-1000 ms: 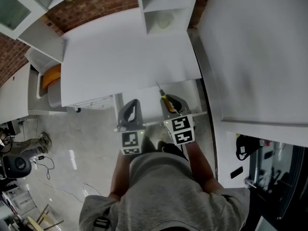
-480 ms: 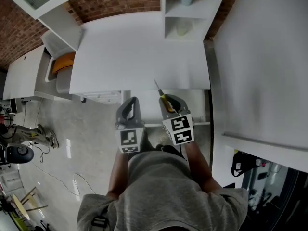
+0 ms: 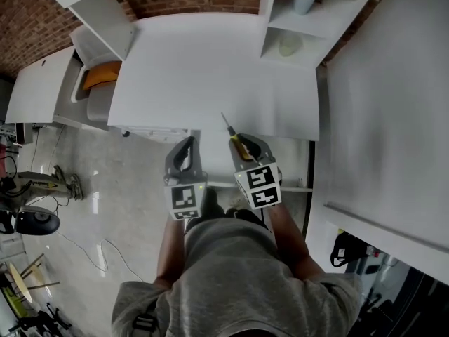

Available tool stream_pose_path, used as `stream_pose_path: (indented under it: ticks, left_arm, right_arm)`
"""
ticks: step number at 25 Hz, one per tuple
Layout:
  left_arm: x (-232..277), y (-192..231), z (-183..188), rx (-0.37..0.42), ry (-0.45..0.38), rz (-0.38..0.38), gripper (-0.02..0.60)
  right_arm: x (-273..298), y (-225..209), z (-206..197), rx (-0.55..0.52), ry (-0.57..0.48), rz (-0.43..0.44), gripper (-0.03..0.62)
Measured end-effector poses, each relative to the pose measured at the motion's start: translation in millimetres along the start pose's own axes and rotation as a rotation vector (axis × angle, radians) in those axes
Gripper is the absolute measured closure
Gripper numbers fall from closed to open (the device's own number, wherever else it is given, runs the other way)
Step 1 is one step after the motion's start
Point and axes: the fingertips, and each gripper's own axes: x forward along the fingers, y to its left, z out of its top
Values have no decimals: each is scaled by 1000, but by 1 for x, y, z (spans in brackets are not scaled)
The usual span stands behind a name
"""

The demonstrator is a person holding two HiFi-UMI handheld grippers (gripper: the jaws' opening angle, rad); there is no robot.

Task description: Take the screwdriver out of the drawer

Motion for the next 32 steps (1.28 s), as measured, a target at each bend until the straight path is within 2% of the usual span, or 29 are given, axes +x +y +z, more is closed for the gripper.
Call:
stream_pose_path:
  ticks: [9,16,26,32]
  left_arm:
    - [16,62,-17,-40,40,42,569]
    - [37,116,-32,-66,73,46,569]
    - [84,176,-59,-98,132,7,569]
    - [117,203,-88,-114,187,-37,569]
  right_arm:
    - [63,24,17,-7,53,47,516]
    - [121,43,30,-5,94,65,516]
    - [205,51,46,18,157,56,516]
    - [257,45,39,48,221,34,516]
